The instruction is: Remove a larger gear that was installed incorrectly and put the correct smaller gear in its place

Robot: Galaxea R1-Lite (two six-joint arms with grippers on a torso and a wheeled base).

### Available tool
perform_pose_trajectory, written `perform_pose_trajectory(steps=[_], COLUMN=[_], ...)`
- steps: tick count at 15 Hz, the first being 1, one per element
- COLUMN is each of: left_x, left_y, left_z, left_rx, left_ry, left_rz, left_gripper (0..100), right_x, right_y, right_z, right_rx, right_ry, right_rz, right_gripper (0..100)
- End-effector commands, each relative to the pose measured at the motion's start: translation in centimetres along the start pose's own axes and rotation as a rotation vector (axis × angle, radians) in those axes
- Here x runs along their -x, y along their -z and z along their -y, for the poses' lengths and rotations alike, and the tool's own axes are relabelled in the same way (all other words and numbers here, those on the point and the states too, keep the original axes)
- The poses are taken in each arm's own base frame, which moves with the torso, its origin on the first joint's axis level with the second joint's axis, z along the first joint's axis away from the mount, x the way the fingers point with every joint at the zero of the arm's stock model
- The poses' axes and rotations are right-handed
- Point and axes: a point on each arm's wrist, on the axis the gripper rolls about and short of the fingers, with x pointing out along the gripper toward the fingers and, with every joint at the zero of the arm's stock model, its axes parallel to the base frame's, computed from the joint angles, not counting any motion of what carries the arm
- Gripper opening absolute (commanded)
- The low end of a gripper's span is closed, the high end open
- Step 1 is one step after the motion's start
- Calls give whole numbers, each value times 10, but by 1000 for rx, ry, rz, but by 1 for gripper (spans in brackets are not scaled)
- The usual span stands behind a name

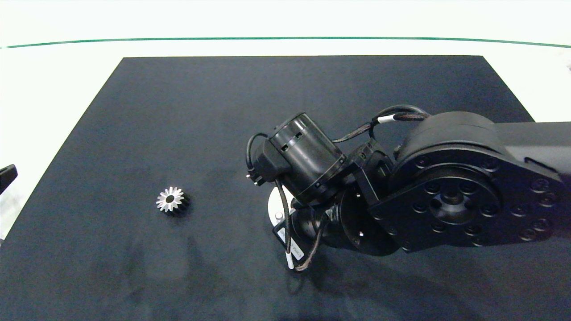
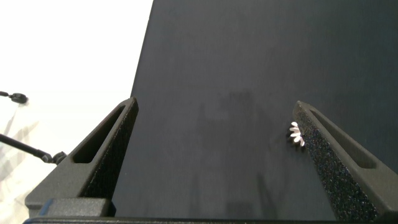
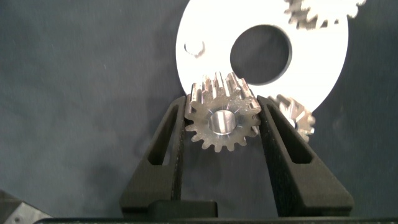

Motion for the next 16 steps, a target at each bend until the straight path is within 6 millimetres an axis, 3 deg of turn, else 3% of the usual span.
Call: perform_pose_trajectory(steps=[1,9,16], left_x=[0,1,3], left_y=[1,2,2], left_z=[0,0,1], left_rx=[0,0,-1], left_ry=[1,1,0], left_rz=[-1,-3,2], left_gripper=[100,100,100], right_x=[-13,-26,-30], right_y=[-4,-20,-19], right_z=[-7,-17,-16], right_rx=[6,-3,-7], right_ry=[3,-2,3], right_rz=[-11,15,0], right_gripper=[25,25,25])
